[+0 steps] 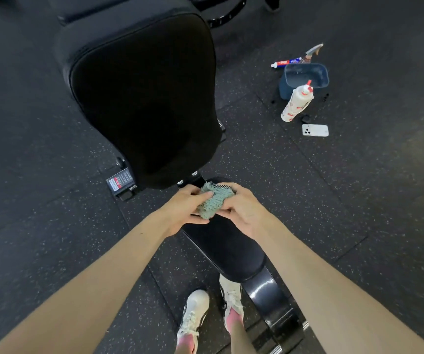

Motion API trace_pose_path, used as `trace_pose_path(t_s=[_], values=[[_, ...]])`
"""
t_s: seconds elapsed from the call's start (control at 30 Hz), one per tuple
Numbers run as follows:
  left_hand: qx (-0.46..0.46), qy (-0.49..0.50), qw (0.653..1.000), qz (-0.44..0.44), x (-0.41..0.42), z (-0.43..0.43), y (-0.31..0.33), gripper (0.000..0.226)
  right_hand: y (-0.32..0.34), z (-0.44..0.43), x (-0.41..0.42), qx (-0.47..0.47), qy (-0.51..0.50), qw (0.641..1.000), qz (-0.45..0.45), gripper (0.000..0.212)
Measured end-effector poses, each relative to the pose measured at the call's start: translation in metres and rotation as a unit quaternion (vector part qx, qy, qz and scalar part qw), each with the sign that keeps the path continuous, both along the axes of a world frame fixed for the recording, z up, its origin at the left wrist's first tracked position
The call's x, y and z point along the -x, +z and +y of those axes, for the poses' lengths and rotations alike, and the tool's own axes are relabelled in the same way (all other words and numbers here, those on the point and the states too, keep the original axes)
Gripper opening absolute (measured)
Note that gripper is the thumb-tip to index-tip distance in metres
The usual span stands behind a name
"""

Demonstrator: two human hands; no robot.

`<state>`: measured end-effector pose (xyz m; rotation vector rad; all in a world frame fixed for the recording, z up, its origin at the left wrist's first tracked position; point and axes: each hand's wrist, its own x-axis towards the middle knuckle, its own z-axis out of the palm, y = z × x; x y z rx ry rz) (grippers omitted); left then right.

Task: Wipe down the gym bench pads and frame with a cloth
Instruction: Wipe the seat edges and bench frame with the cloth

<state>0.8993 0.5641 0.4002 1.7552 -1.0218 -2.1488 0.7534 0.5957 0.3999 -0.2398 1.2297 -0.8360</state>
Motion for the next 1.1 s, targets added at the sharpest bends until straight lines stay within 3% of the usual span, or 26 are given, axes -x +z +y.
trace_pose_path(t_s=[0.17, 0.43, 0.63, 0.73, 0.9, 1.03, 1.1], values=[[0.002, 0.028, 0.998, -0.048, 0.006, -0.004, -0.006, 0.039, -0.007, -0.008, 0.006, 0.009, 0.002, 0.999, 0.039, 0.05], [0.052, 0.067, 0.992, -0.092, 0.004, -0.01, -0.015, 0.023, -0.019, -0.012, 0.006, -0.002, 0.042, 0.991, 0.124, 0.04], [0.016, 0.152, 0.988, 0.009, 0.005, -0.015, -0.009, 0.042, -0.029, -0.011, 0.013, -0.011, 0.071, 0.985, 0.155, 0.042], [0.071, 0.151, 0.986, -0.014, 0.006, -0.014, -0.011, 0.045, -0.028, -0.01, 0.01, -0.011, 0.114, 0.979, 0.167, 0.053], [0.11, 0.147, 0.983, -0.027, 0.007, -0.013, -0.013, 0.042, -0.024, -0.012, 0.004, -0.016, 0.093, 0.986, 0.14, 0.039], [0.111, 0.165, 0.98, -0.008, 0.005, -0.016, -0.009, 0.047, -0.021, -0.014, 0.005, -0.078, 0.029, 0.996, 0.014, 0.061], [0.109, 0.158, 0.981, 0.002, 0.003, -0.018, -0.006, 0.046, -0.017, -0.018, 0.003, -0.079, 0.024, 0.997, -0.001, 0.039]])
